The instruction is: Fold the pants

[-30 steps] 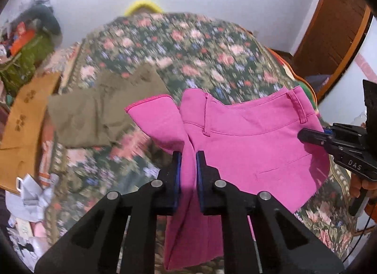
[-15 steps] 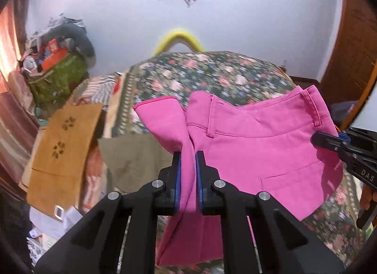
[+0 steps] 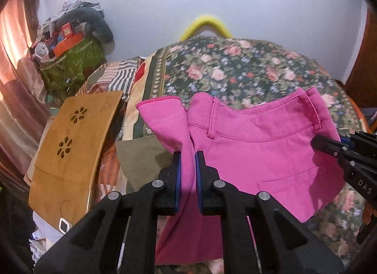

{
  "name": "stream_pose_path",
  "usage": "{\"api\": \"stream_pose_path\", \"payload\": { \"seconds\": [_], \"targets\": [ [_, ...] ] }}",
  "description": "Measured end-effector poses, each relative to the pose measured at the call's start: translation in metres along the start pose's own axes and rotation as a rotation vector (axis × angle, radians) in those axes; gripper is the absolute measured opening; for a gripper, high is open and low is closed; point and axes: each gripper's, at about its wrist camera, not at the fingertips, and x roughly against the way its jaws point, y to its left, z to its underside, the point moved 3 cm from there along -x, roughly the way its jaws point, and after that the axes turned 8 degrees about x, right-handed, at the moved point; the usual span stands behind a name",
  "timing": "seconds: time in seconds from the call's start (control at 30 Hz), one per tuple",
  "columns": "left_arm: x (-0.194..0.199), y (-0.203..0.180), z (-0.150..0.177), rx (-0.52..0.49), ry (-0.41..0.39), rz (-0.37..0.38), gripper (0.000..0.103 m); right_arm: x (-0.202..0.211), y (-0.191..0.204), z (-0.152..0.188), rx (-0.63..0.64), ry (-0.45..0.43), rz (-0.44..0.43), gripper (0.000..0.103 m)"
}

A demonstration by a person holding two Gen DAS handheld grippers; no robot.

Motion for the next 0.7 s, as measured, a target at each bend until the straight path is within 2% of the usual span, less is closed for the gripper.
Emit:
{"api": "stream_pose_path", "payload": {
  "seconds": [0.13,0.3,0.37,0.53,0.6,0.7],
  "targets": [
    [-0.029,0.012,-0.001,-0.01,-0.006,-0.037,0.01,-0.037,0.004,-0.002,0.0,0.016,0.006,0.01],
    [-0.063,0.034,0.0,0.039,0.004,-0.03,0.01,-0.068,0.006,-0.004,-0.015,0.037,0.005,0.01],
    [-0.08,0.041,0.003,0.056,0.032,-0.018,0.01,-0.077,0.006,-0.002,-0.014,0.049,0.004,0.01],
    [-0.11,0.048,0.015,0.06,0.092,-0.044,0.012,-0.084,0.003,0.005,0.01,0.058,0.012,0.011],
    [-0.111,0.052,0.019,0.074,0.1,-0.051,0.017,-0.085,0.001,0.007,0.009,0.073,0.004,0.013],
    [-0.103,0.065,0.023,0.11,0.09,-0.051,0.017,-0.077,-0.001,0.011,0.032,0.076,0.033,0.014]
  ]
}}
